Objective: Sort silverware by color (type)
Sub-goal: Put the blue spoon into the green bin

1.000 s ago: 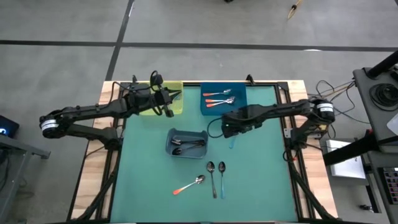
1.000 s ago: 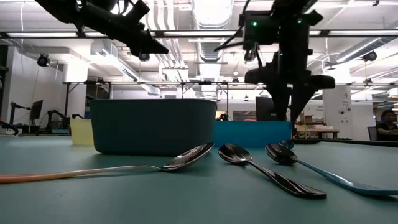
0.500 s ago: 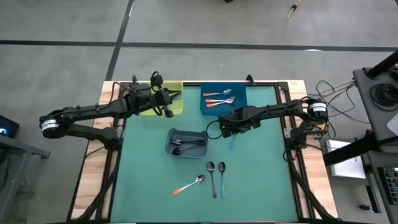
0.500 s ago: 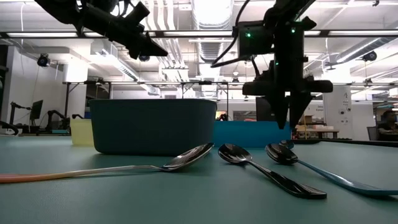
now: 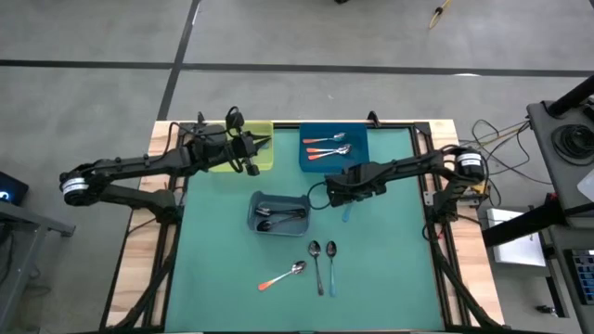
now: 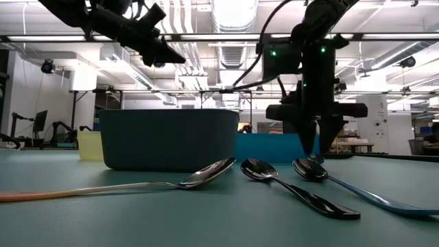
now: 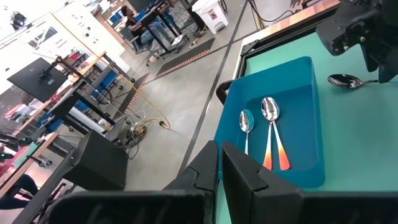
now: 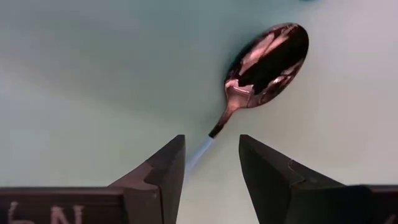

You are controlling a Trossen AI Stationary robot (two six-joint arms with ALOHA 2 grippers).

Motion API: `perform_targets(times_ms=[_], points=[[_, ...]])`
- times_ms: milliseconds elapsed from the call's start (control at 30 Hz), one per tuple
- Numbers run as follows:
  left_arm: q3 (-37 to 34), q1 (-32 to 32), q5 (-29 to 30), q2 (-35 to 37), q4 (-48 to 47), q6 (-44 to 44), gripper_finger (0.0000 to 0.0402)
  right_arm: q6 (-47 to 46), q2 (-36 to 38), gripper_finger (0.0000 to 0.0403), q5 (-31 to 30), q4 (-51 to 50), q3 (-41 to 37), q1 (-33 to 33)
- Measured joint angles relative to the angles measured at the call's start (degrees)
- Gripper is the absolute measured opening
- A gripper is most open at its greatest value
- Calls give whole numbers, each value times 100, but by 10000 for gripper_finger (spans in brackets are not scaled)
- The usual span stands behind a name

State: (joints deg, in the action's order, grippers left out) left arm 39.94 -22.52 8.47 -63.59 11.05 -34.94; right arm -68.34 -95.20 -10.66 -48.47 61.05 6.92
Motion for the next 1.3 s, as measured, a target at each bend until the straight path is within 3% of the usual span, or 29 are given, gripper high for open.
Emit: perform_targets(times_ms=[400, 1067, 1300], points=[[0, 0, -1, 0, 1, 53, 2, 24, -18, 134, 35, 852, -510, 76], [0, 2, -2, 0, 9, 283, 2, 321, -2, 125, 291, 890, -668, 96], [0, 1, -2, 0, 8, 310, 2, 238, -6, 42, 359, 872, -681, 87]])
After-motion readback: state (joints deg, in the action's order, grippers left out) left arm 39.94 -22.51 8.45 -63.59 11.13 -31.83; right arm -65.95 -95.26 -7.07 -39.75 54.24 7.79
